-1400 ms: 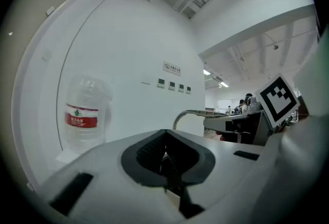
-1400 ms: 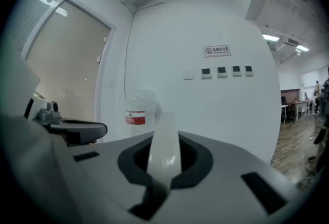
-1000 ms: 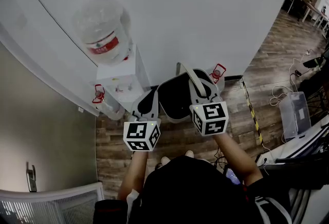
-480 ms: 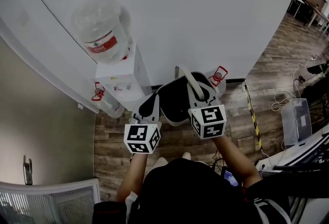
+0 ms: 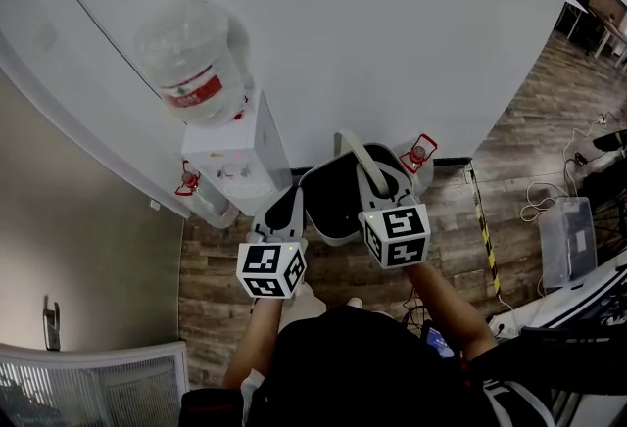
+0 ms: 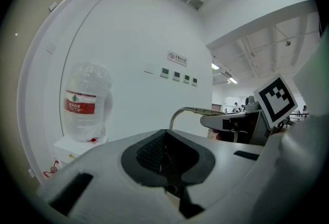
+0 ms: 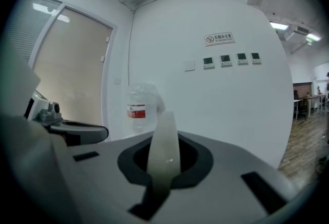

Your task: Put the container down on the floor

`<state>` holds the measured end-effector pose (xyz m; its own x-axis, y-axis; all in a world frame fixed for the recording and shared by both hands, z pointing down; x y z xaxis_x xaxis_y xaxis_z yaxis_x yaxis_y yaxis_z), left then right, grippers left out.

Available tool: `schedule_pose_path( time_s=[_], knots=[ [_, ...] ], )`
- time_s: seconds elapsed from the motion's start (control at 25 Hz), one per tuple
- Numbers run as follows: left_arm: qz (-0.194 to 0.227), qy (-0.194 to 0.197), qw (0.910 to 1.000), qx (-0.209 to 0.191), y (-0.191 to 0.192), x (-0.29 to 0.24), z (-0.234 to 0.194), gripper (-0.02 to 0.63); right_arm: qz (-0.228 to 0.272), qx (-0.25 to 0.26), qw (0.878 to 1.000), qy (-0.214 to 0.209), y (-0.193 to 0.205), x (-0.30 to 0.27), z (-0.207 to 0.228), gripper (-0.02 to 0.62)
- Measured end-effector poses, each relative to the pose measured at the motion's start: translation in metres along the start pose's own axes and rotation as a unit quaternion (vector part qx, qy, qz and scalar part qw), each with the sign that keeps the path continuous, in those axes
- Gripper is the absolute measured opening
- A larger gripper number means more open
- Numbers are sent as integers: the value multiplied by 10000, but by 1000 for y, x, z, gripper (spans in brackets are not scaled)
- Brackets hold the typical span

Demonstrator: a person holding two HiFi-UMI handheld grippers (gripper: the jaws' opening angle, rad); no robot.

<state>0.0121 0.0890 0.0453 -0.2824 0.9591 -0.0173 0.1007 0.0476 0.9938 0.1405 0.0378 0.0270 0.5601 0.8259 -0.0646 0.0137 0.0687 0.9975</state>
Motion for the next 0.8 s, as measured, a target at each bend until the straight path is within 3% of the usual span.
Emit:
schedule_pose_path(
  time_s=[0.4,0.8],
  knots=[
    [-29,139,9999,61,-3,-33,-25,15,-76,-24,9999,150,0,-38,8,31],
    [-25,296,9995,122,-18,-57,-81,15,-92,-61,9992,393,-9,-91,-5,31]
  ],
)
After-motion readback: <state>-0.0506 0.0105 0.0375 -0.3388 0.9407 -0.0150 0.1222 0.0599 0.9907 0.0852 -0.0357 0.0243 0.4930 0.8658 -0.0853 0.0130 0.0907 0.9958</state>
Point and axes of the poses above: the fingertips, and each gripper's own axes: x backward along the fingers, z to its right, y out of its underside, the point moved 1 cm from there along x, backward along the fingers, and after that the axes turned 6 degrees about z, right-handed, at the moved point
